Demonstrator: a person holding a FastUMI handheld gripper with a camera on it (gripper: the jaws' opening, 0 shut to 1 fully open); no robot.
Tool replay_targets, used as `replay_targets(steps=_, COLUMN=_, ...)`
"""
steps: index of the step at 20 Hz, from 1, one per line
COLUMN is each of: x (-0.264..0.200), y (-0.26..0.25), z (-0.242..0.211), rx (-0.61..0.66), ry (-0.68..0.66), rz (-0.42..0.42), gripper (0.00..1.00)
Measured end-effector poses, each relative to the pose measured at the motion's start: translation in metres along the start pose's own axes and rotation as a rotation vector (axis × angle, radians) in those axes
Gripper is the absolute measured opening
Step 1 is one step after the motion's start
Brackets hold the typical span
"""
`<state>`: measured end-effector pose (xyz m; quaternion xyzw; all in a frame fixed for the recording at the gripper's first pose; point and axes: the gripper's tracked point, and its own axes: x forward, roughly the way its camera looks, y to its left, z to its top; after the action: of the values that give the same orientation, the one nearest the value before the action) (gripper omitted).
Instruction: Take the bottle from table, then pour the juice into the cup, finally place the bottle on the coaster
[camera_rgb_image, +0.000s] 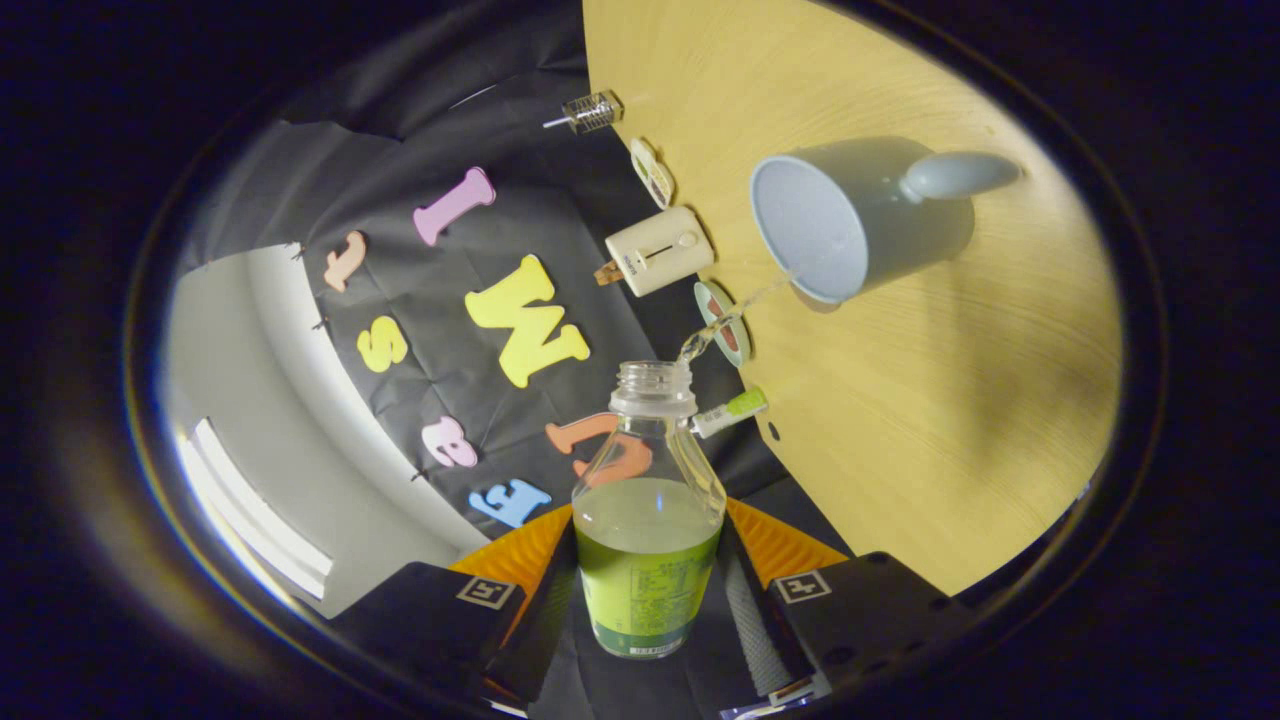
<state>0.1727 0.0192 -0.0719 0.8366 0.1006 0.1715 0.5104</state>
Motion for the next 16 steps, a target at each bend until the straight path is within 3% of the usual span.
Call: replay_targets(steps=16, x=-0.005, y=0.019, z=0.010, rx=0.175, ry=0.013, rz=0.108, gripper=0.78)
